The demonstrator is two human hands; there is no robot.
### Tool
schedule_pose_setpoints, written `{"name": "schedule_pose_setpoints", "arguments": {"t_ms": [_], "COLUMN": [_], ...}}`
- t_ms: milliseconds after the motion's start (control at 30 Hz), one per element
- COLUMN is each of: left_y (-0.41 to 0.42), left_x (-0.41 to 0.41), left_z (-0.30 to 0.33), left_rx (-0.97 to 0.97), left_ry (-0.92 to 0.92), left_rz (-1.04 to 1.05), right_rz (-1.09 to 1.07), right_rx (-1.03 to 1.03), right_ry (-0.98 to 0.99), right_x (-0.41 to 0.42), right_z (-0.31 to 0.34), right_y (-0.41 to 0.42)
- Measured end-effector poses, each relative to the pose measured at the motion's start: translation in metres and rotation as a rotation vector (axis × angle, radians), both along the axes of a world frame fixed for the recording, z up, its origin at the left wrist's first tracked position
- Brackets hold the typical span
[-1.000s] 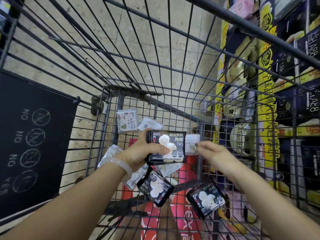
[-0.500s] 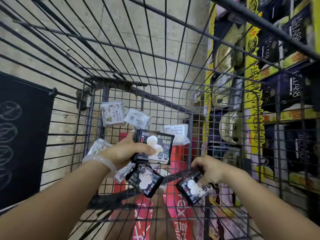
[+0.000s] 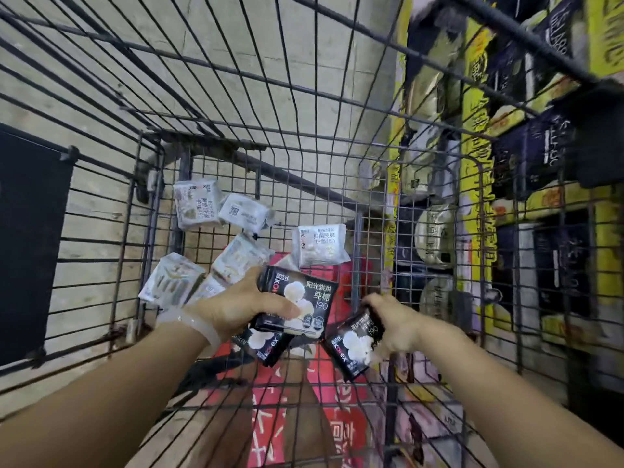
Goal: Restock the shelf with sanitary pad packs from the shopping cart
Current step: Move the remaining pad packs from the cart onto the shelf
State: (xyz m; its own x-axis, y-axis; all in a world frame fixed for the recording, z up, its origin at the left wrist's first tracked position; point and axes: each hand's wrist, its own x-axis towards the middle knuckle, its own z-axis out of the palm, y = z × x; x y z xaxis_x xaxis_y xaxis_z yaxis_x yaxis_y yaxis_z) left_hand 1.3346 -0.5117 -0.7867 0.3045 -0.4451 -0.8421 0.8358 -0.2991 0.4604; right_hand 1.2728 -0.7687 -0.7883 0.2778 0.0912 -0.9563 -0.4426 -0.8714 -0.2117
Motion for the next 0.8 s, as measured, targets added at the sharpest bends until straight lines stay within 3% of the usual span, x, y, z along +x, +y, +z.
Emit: {"name": "schedule_pose_setpoints", "arguments": {"t_ms": [200,333,467,533,633,800], "left_y": [-0.002,-0.009,-0.008,-0.006,-0.01,-0.012], "left_x": [-0.014,-0.01,0.004,0.012,0.018,0.019], "left_z": [0.0,0.023,0.039,0.046,0.061,0.072], "left_rx": [-0.021,0.013,0.017,0.024,0.021,-0.023], "left_ry": [0.027,-0.038,-0.111,-0.135,-0.107,-0.014], "left_rz": [0.095,0.146,0.325,0.391,0.324,0.263], "right_rz": [-0.142,-0.477,-0.874,-1.078,-1.075,-0.982], "right_rx": [0.069,0.246,0.312,0.471,0.694,0.613], "right_ry": [-0.048,-0.062,-0.207,-0.253,-0.218,-0.201], "right_x": [-0.005,0.004,0.037,0.054,0.073,0.087], "right_z": [0.004,0.023,0.066,0.09,0.114,0.129], "right_y": [0.006,0.001,-0.024,-0.03,-0.012,0.039]}}
